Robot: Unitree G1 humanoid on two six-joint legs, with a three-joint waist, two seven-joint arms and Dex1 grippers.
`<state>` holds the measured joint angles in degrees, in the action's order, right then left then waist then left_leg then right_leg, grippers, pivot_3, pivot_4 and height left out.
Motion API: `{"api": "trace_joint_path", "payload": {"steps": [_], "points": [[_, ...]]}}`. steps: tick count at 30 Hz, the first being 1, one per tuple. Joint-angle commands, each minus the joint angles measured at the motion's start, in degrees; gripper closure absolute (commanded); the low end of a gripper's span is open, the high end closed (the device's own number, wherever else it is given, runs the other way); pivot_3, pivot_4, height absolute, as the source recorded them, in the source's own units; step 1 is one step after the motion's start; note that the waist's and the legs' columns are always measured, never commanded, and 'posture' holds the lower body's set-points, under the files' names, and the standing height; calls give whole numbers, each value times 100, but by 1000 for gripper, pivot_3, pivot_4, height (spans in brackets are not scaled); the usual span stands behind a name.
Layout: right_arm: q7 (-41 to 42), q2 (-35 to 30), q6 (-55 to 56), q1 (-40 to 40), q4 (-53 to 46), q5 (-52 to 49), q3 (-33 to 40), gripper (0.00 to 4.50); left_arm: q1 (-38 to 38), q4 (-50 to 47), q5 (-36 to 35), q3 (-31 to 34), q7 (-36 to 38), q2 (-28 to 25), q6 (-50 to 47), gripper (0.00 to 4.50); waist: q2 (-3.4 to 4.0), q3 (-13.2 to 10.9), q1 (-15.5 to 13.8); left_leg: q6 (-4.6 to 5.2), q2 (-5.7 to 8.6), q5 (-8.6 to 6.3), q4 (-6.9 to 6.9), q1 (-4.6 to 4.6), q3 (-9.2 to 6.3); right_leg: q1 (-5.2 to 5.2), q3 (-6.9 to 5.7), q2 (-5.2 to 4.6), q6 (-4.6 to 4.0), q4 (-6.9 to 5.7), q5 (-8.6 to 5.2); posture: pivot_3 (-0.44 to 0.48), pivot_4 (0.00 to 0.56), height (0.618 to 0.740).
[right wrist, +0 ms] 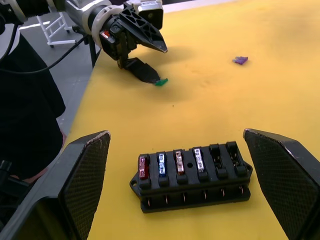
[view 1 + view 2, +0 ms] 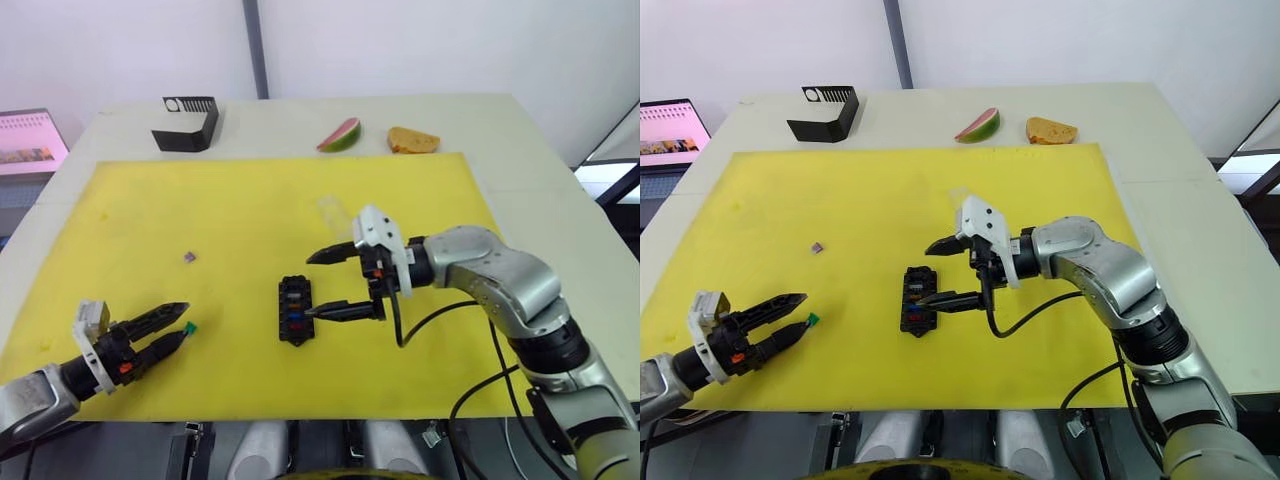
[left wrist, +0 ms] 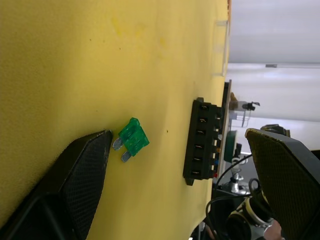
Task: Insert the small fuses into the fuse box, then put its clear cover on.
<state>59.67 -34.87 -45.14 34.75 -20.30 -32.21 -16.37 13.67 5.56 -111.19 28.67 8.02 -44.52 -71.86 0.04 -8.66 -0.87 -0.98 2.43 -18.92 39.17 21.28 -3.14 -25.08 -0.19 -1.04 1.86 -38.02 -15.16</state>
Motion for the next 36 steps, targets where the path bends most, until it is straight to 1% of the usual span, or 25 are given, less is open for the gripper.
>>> {"api": "trace_joint_path", "payload": {"steps": [1, 4, 15, 18, 20, 21, 29, 31, 32, 34, 36], "points": [[-11, -50, 42, 21, -239, -57, 183, 0, 46, 40, 203, -313, -85, 129, 85, 864, 1, 0, 7, 0, 0, 0, 0, 0, 0, 0, 0, 0, 0, 0, 0, 0, 150, 740], [0, -71, 40, 36, -235, -56, 196, 0, 51, 29, 227, -364, -41, 99, 72, 2394, 1, 0, 12, 0, 0, 0, 0, 0, 0, -1, 0, 0, 0, 0, 0, 0, 150, 740], [41, -102, 64, 78, -200, -19, 227, 0, 0, 23, 358, -439, -92, 89, 132, 2394, 1, 0, 13, 1, 0, 0, -1, 0, -1, -1, 0, 0, 0, 0, 0, 0, 150, 740], [50, -111, 75, 79, -188, -7, 225, 0, -6, 43, 364, -400, -189, 133, 222, 3234, 1, 0, 13, 0, 0, 0, -1, 0, 0, -1, 0, 0, 0, 0, 0, 0, 150, 740], [66, -118, 101, 80, -165, 14, 217, 0, -7, 60, 324, -376, -211, 147, 255, 4194, 1, 0, 17, 1, 0, 0, -1, 0, 0, -1, 0, 0, 0, 0, 0, 0, 150, 740], [72, -124, 109, 80, -161, 22, 216, 0, 8, 43, 316, -349, -204, 138, 263, 4475, 2, -1, 18, 1, -1, 0, -2, 0, 0, -2, 0, 0, 0, 0, 0, 0, 150, 740], [108, -141, 175, 93, -96, 61, 227, 0, 41, -109, 188, -133, -117, -53, 314, 4475, 4, -2, 30, 0, -1, 0, -4, 1, -1, -4, 0, 0, 0, 0, 0, 0, 150, 740], [72, -134, 181, 81, -99, 51, 276, 0, -81, -284, 30, -16, -144, -121, 448, 4475, 3, -3, 30, 0, -1, 0, -4, 1, -1, -5, 0, 0, 0, 0, 0, 0, 150, 740], [38, -119, 174, 72, -90, 38, 313, 0, -182, -392, -73, 24, -168, -151, 518, 4475, 3, -3, 29, 0, -1, 0, -4, 2, -1, -5, 0, 0, 0, 0, 0, 0, 150, 740], [-171, 17, -45, 33, -107, -224, 574, 0, -645, -856, -167, 67, -94, -228, 642, 4475, -7, -8, -11, -1, -1, 1, -4, 4, -3, -7, -1, 1, 0, -1, 0, 0, 150, 740], [-493, 263, -432, 31, -106, -633, 929, 0, -1052, -1206, -181, -122, 14, -383, 578, 4475, -32, -6, -24, -4, -1, 2, 0, 12, -13, -8, -7, 0, 0, 0, 0, 0, 150, 740]]}}
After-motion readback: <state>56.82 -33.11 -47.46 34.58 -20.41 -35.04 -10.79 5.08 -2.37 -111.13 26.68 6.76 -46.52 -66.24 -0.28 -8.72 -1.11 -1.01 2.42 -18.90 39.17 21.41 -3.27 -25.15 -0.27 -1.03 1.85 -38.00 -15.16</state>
